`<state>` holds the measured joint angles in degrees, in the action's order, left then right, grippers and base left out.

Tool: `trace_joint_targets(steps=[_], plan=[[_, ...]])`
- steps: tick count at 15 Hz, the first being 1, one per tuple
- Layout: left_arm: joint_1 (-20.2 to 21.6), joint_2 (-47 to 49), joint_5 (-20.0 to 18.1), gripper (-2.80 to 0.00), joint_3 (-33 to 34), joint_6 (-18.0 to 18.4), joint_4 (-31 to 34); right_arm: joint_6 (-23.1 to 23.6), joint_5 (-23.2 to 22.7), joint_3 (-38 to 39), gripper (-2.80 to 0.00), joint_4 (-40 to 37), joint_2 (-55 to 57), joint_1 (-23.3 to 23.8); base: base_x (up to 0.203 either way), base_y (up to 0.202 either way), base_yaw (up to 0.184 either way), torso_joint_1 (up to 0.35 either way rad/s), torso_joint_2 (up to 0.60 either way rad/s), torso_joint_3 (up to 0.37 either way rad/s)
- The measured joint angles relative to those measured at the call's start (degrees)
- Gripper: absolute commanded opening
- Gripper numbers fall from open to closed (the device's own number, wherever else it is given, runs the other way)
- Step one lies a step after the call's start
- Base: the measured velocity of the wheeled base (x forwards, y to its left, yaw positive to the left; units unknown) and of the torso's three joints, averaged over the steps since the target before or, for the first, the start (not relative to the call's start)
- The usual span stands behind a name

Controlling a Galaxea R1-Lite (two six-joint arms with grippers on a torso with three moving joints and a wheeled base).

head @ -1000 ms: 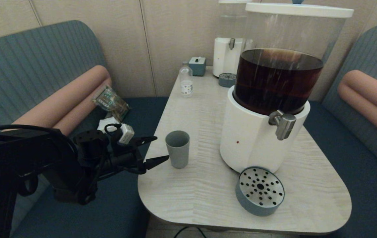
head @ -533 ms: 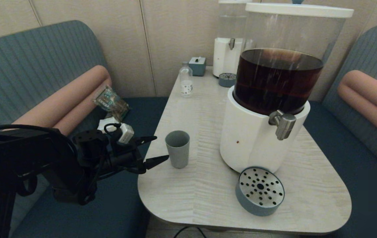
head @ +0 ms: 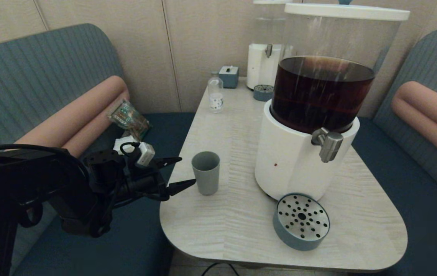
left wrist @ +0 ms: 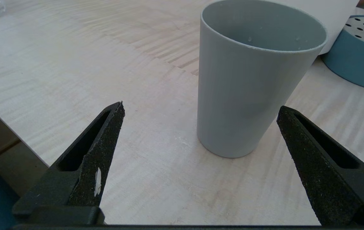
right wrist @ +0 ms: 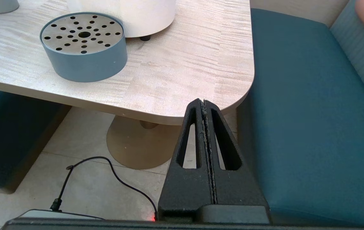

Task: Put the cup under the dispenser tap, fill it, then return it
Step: Pick up the cup

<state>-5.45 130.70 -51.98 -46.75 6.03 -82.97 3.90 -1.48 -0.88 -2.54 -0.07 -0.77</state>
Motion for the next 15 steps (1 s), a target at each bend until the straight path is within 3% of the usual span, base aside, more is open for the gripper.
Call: trace_joint_targets(steps=[12,15], plan=[[0.1,-0.5,0.0,0.00,1.2,-0.1,-0.1,0.0,0.0,0.0,-2.80,0.0,0.0,0.0,0.000,0.000,0.000,0.000,0.00,0.000],[0.0,0.3,0.0,0.00,-1.1,-0.5,0.0,0.0,0.0,0.0,-2.80,0.0,0.0,0.0,0.000,0.000,0.000,0.000,0.00,0.000]])
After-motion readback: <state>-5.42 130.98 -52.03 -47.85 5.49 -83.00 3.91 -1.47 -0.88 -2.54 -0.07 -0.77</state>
